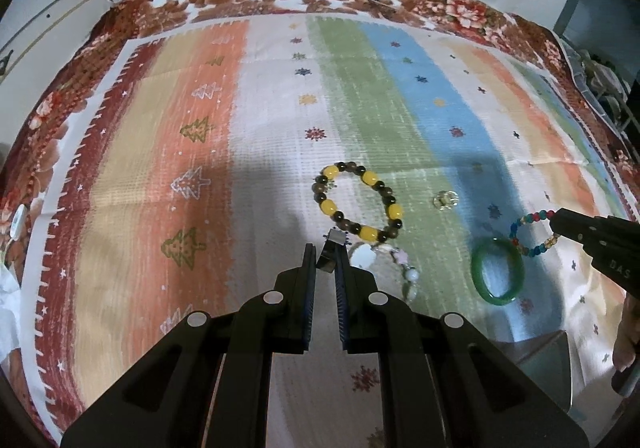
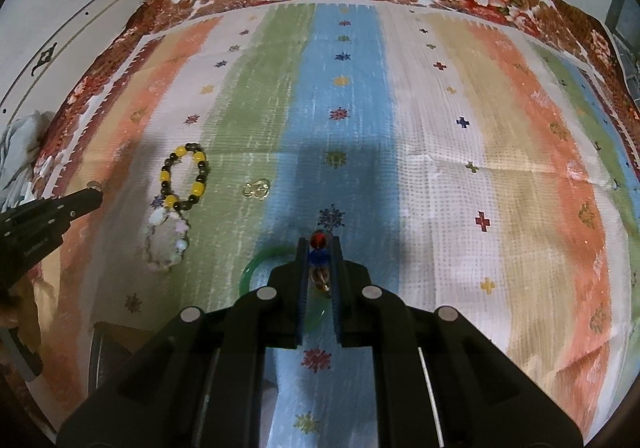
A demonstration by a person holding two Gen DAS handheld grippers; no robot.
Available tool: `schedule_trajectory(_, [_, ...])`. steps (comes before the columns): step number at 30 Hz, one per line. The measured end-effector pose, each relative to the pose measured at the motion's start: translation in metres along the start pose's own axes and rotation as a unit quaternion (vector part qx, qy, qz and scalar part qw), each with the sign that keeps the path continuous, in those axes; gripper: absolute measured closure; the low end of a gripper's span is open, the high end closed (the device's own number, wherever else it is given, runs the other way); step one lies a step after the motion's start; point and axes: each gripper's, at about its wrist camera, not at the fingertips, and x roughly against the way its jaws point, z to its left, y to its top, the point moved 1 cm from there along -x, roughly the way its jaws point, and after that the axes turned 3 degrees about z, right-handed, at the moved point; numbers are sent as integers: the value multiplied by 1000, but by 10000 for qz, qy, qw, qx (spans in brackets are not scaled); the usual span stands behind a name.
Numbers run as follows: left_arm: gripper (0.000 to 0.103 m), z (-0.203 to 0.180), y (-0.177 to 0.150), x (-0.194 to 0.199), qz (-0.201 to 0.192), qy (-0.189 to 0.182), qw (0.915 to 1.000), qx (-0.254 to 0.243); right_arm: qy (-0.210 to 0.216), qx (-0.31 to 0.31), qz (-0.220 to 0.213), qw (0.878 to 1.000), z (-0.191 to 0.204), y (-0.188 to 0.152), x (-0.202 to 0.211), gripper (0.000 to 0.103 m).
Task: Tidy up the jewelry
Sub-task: 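Lift and carry the charm and multicolour bracelet over the tin box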
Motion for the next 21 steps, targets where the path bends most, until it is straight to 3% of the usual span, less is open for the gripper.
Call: schedule_trajectory(21, [94, -32, -31, 48, -390, -332, 9982, -312, 147, 330, -596, 9976, 26, -14, 62, 92])
